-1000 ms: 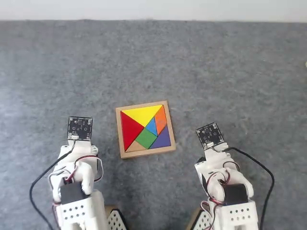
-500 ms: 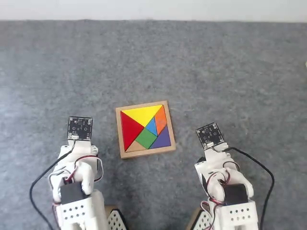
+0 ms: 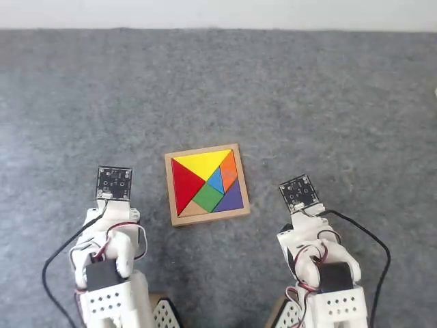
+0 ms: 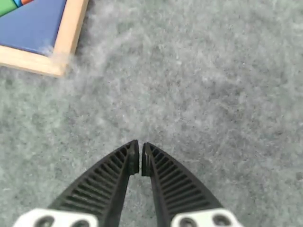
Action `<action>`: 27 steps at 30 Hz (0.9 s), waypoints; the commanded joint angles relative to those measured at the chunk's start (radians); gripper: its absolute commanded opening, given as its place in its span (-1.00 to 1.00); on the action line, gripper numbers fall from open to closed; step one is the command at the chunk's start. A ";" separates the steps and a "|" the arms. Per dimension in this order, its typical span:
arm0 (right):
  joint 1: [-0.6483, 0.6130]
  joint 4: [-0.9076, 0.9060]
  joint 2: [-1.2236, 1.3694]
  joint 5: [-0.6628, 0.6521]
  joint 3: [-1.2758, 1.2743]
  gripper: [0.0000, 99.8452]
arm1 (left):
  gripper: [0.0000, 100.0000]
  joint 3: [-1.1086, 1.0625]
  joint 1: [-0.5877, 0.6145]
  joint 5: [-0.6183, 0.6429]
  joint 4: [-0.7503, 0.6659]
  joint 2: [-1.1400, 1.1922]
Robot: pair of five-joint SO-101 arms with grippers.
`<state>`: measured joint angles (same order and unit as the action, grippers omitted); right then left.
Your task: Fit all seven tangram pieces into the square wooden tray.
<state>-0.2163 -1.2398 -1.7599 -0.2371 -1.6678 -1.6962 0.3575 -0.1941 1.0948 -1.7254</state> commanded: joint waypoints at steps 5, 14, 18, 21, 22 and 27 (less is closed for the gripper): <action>0.004 -0.005 0.001 0.011 -0.017 -0.96 | -0.97 0.007 0.098 0.000 0.002 0.006; 0.004 -0.005 0.001 0.011 -0.017 -0.96 | -0.97 0.007 0.101 0.000 0.005 0.006; 0.004 -0.005 0.001 0.011 -0.017 -0.96 | -0.97 0.007 0.101 0.000 0.003 0.006; 0.004 -0.005 0.001 0.011 -0.017 -0.96 | -0.97 0.007 0.101 0.000 0.002 0.006; 0.004 -0.005 0.001 0.011 -0.017 -0.96 | -0.97 0.007 0.101 0.000 0.002 0.006; 0.004 -0.005 0.001 0.011 -0.017 -0.96 | -0.97 0.007 0.101 0.000 0.002 0.006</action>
<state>-0.2163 -1.2398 -1.7599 -0.2371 -1.6678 -1.6962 0.4542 -0.1941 1.0948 -1.7254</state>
